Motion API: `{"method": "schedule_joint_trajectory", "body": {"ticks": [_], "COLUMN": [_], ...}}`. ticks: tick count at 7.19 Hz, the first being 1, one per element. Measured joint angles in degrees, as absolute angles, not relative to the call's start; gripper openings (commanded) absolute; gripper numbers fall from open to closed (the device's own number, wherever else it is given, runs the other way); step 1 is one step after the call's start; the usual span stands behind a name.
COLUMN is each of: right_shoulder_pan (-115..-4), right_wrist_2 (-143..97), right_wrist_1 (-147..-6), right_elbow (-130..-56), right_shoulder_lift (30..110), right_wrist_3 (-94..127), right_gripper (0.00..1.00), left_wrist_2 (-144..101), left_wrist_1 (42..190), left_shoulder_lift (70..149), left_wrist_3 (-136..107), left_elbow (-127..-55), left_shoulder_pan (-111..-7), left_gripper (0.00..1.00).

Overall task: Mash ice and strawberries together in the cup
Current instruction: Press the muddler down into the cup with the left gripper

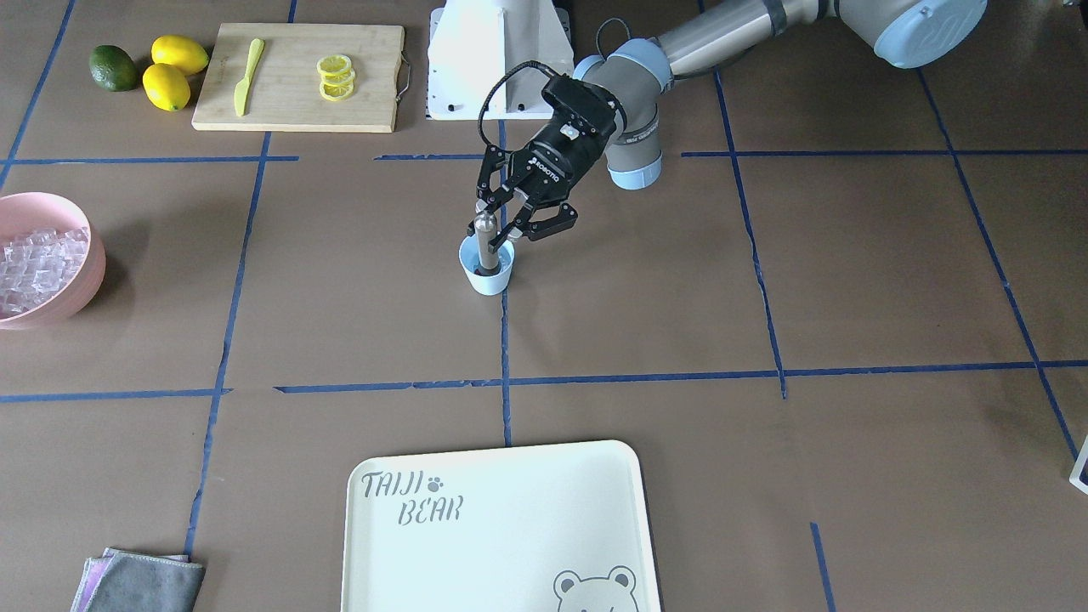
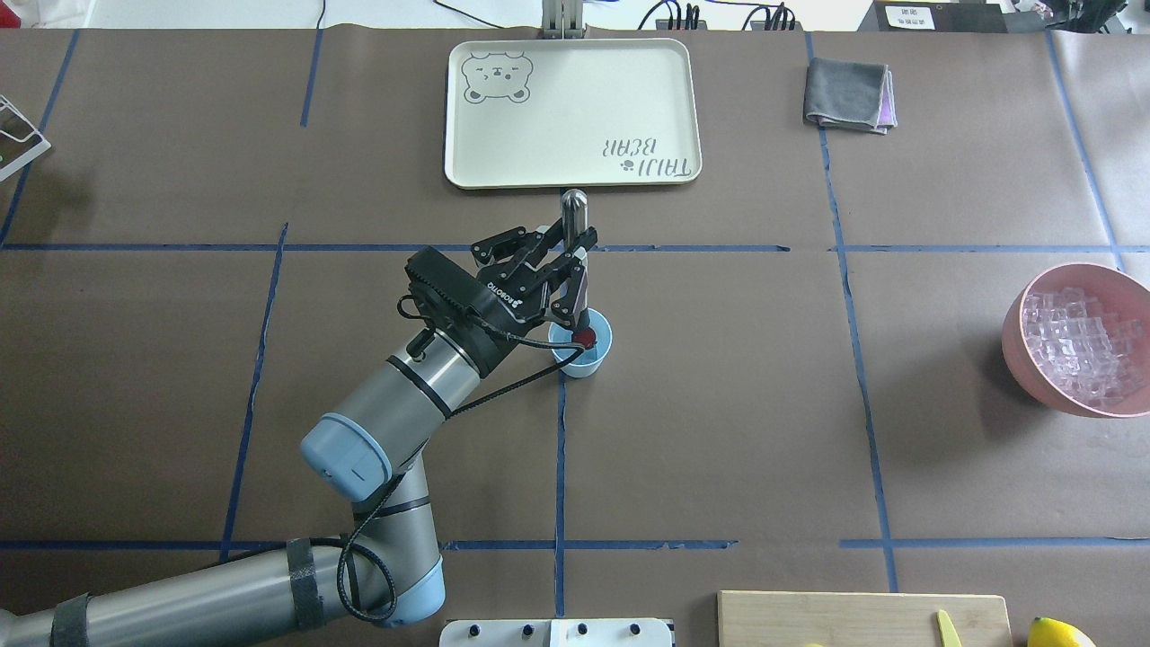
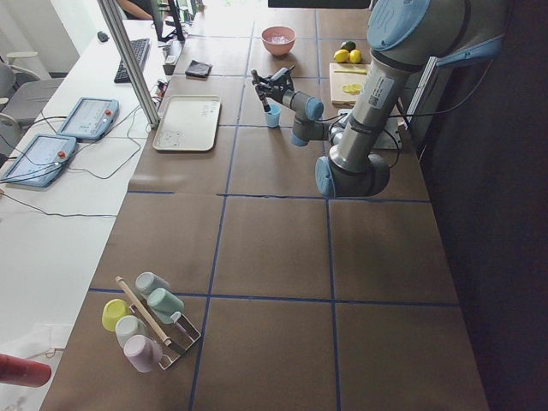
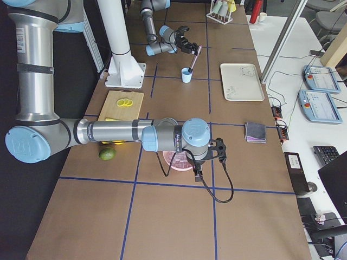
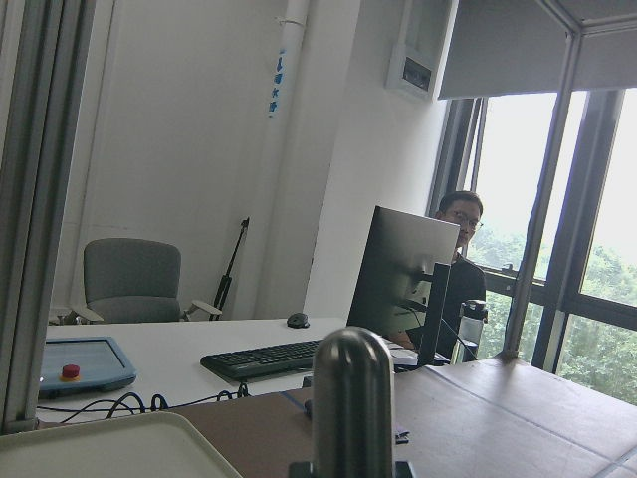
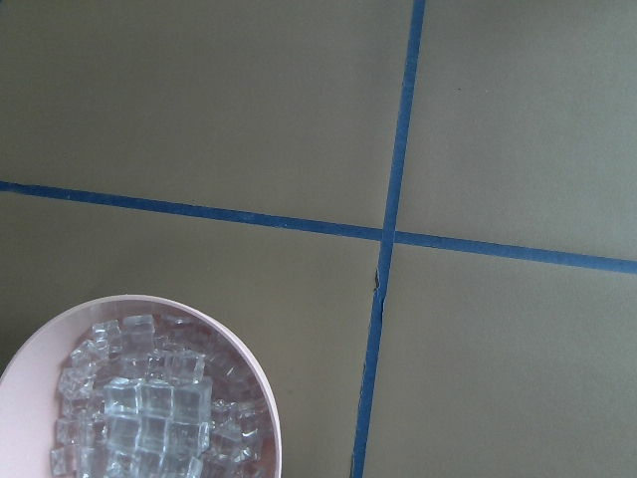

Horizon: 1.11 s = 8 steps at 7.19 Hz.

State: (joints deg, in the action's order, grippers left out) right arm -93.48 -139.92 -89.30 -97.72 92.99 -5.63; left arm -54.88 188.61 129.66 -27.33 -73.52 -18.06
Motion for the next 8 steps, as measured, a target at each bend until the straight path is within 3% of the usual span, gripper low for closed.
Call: {"method": "schedule_joint_trajectory", "body": {"ticks": [8], "right_shoulder_pan": [-93.5], "right_wrist_2": [-139.9], "right_wrist_1": [-89.3], "right_elbow": [-97.7], "right_shoulder_lift": [93.2], "right_wrist_3": [-5.7], "right_gripper": [0.99], "left_wrist_2": [-51.4], "left_wrist_1": [188.5], "left_shoulder_lift": [129.5], "left_wrist_3": [-27.3], "left_elbow": [-72.8], "left_shoulder_pan": [-15.6], "left_gripper": [0.0]}}
